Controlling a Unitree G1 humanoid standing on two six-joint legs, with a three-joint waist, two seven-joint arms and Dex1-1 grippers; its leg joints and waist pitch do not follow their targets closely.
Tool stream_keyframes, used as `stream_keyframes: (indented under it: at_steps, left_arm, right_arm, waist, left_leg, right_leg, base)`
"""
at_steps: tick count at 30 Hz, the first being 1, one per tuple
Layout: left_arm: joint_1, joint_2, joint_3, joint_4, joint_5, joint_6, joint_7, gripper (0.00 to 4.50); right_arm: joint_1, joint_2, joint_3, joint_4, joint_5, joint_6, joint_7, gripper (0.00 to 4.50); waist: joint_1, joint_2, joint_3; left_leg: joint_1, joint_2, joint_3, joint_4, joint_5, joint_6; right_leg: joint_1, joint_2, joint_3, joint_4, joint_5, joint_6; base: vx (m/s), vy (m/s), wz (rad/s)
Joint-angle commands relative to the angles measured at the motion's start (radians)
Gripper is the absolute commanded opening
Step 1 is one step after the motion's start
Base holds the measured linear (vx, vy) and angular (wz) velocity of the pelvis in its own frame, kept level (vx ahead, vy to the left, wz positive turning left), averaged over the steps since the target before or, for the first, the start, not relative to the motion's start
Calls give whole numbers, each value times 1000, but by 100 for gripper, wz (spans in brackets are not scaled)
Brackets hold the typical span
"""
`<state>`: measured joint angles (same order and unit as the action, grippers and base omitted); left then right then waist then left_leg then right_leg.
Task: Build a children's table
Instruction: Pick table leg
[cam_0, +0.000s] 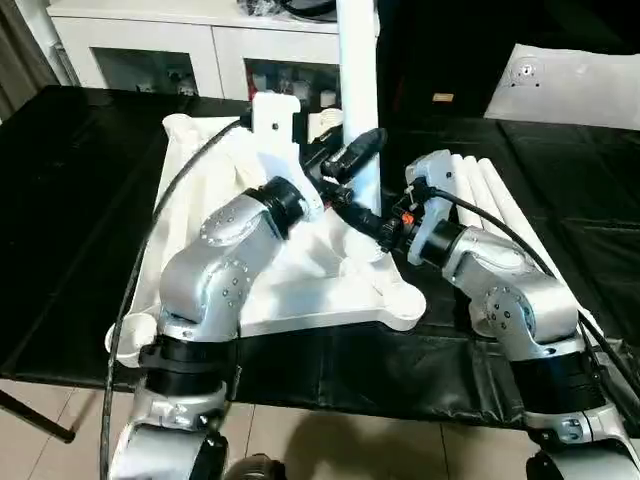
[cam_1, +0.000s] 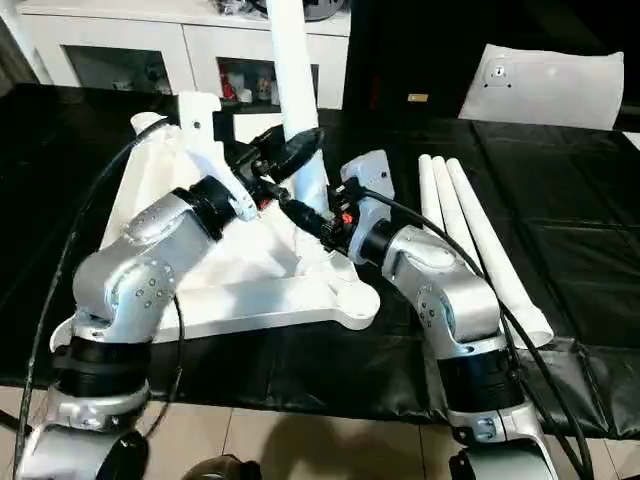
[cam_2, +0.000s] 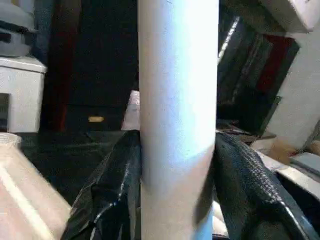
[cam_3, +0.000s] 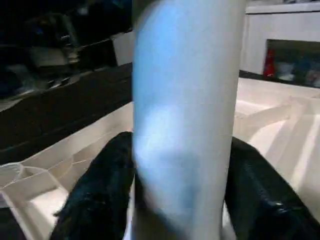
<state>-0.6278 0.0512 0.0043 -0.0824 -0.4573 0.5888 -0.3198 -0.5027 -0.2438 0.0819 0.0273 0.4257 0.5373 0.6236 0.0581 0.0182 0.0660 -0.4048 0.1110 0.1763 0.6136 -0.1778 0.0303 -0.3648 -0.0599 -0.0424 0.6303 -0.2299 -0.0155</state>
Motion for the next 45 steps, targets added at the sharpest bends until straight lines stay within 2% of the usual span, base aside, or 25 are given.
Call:
stream_keyframes:
  at_steps: [1,7,11,13,14,16,17,23,29,37,40,42,45]
  left_arm:
    - [-24,17,20,7,0,8,-9,184]
    - [-47,79,20,27,-40,49,-91,184]
    - [-56,114,13,10,-144,124,-236,184]
    - [-58,129,1,3,-167,138,-284,184]
    - [-62,138,-9,1,-177,142,-316,184]
    - [-67,147,-17,2,-178,136,-337,184]
    - [-72,154,-24,2,-185,141,-359,184]
    - [-94,183,-60,15,-172,123,-439,184]
    - [-99,181,-78,12,-175,114,-465,184]
    - [-91,185,-97,-8,-178,113,-494,184]
    - [-91,190,-101,-7,-175,109,-503,184]
    - [-92,192,-103,-6,-173,106,-509,184]
    - [-93,195,-107,-6,-172,104,-516,184]
  right_arm:
    - [-8,-17,-23,-40,36,27,33,295]
    - [-16,-84,-46,-69,97,99,116,307]
    - [-38,-143,-58,-52,127,137,189,307]
    - [-42,-166,-57,-56,145,156,223,307]
    - [-43,-184,-58,-63,167,175,255,307]
    - [-44,-197,-58,-70,185,190,278,307]
    - [-45,-211,-56,-76,197,202,304,307]
    - [-55,-265,-48,-79,237,248,394,307]
    - [-62,-266,-34,-68,236,255,408,307]
    - [-56,-267,1,-67,211,248,418,307]
    - [-53,-274,13,-68,204,245,423,272]
    - [-50,-281,25,-66,190,238,428,272]
    - [-50,-285,32,-63,181,235,432,231]
  waist:
    - [0,-11,-69]
    - [4,-9,-70]
    - [7,-10,-70]
    - [6,-10,-69]
    - [8,-15,-70]
    - [8,-14,-68]
    - [8,-17,-68]
    - [7,-17,-68]
    - [7,-24,-70]
    - [7,-24,-69]
    - [7,-24,-70]
    - [7,-25,-70]
    - [7,-25,-70]
  left_leg:
    - [32,118,-51,-75,-172,11]
    - [34,119,-51,-74,-161,11]
    - [35,116,-48,-72,-160,6]
    - [33,116,-48,-72,-156,9]
    - [34,116,-47,-70,-155,15]
    - [33,116,-47,-70,-151,24]
    - [32,116,-47,-69,-148,28]
    - [34,117,-46,-69,-146,27]
    - [32,117,-45,-67,-120,34]
    - [33,118,-45,-67,-127,31]
    - [33,118,-45,-66,-119,29]
    - [33,118,-45,-66,-116,31]
    - [33,118,-44,-65,-114,34]
  right_leg:
    - [32,-111,54,-77,-86,-218]
    - [30,-110,53,-74,-72,-220]
    - [30,-111,52,-74,-91,-236]
    - [31,-111,52,-73,-87,-240]
    - [32,-113,51,-72,-88,-243]
    - [32,-113,52,-74,-94,-242]
    - [33,-114,52,-75,-99,-243]
    - [32,-112,51,-76,-121,-241]
    - [33,-114,51,-72,-96,-250]
    - [32,-114,50,-73,-109,-252]
    - [32,-114,51,-72,-99,-251]
    - [33,-113,50,-70,-92,-251]
    - [33,-114,51,-71,-90,-254]
  base:
    - [0,0,0]
    - [0,0,0]
    - [0,0,0]
    - [0,0,0]
    - [0,0,0]
    - [0,0,0]
    - [0,0,0]
    - [0,0,0]
    - [0,0,0]
    - [0,0,0]
    - [0,0,0]
    - [0,0,0]
    - [0,0,0]
